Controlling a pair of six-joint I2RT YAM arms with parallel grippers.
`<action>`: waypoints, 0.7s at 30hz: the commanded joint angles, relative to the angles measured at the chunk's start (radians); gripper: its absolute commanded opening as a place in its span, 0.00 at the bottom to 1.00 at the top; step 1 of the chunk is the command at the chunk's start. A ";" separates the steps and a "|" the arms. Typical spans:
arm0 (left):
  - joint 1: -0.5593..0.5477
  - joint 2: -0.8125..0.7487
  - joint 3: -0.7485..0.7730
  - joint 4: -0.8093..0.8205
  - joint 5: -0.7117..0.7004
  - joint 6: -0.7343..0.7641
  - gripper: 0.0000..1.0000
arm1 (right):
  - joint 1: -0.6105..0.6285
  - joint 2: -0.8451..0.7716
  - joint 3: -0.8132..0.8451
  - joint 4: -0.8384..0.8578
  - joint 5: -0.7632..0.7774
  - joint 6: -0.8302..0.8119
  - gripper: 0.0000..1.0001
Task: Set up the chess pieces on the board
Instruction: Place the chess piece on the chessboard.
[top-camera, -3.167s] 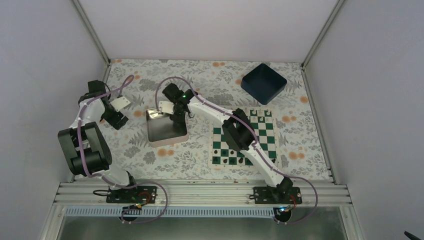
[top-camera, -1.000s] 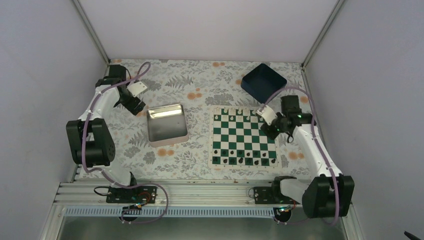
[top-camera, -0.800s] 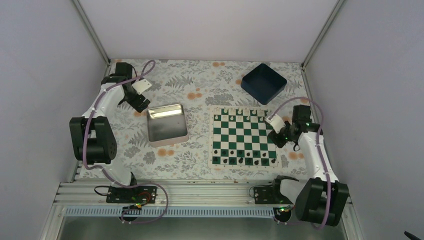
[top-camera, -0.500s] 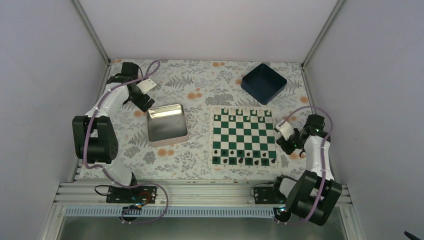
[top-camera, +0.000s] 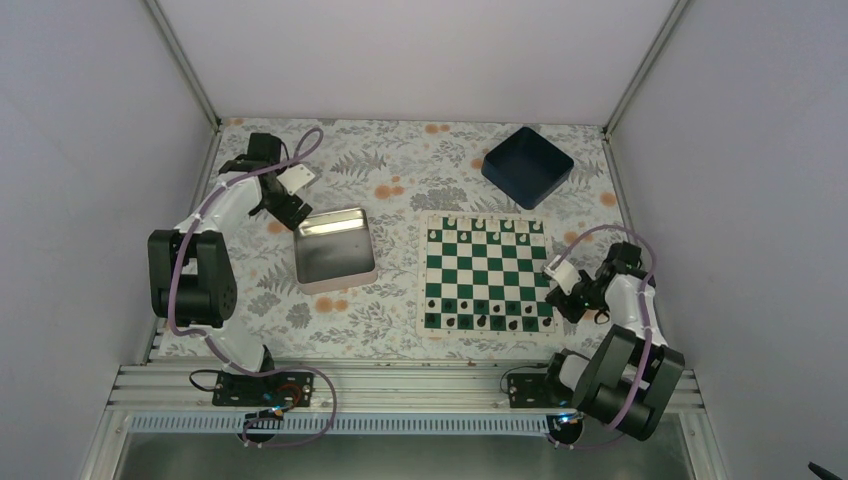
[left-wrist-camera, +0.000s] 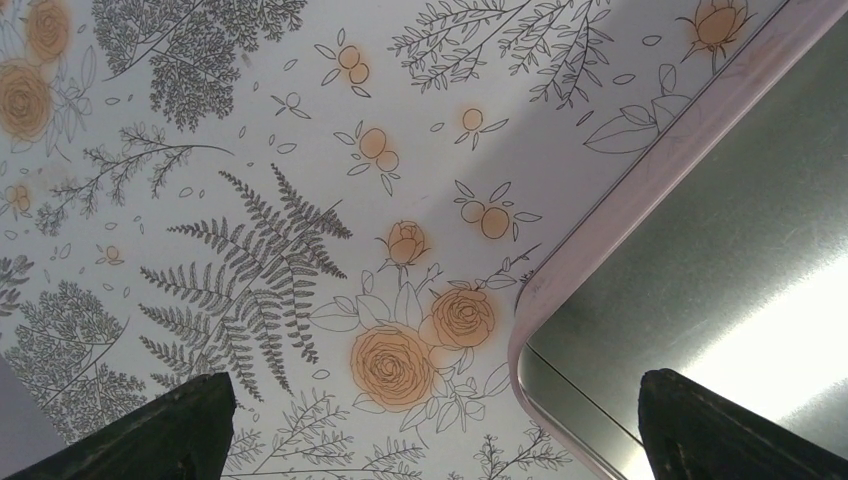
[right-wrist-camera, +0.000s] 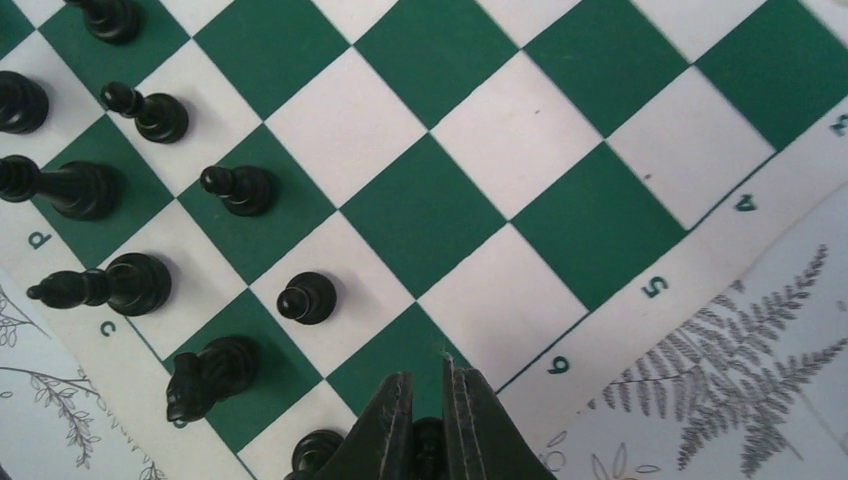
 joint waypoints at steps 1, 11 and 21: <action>-0.004 0.007 -0.015 0.037 -0.003 -0.015 1.00 | -0.009 0.015 -0.028 0.025 -0.032 -0.040 0.06; -0.004 0.009 -0.018 0.038 -0.010 -0.018 1.00 | -0.008 0.069 -0.043 0.054 -0.052 -0.046 0.07; -0.006 0.007 -0.025 0.036 -0.015 -0.018 1.00 | -0.007 0.110 -0.040 0.082 -0.071 -0.039 0.09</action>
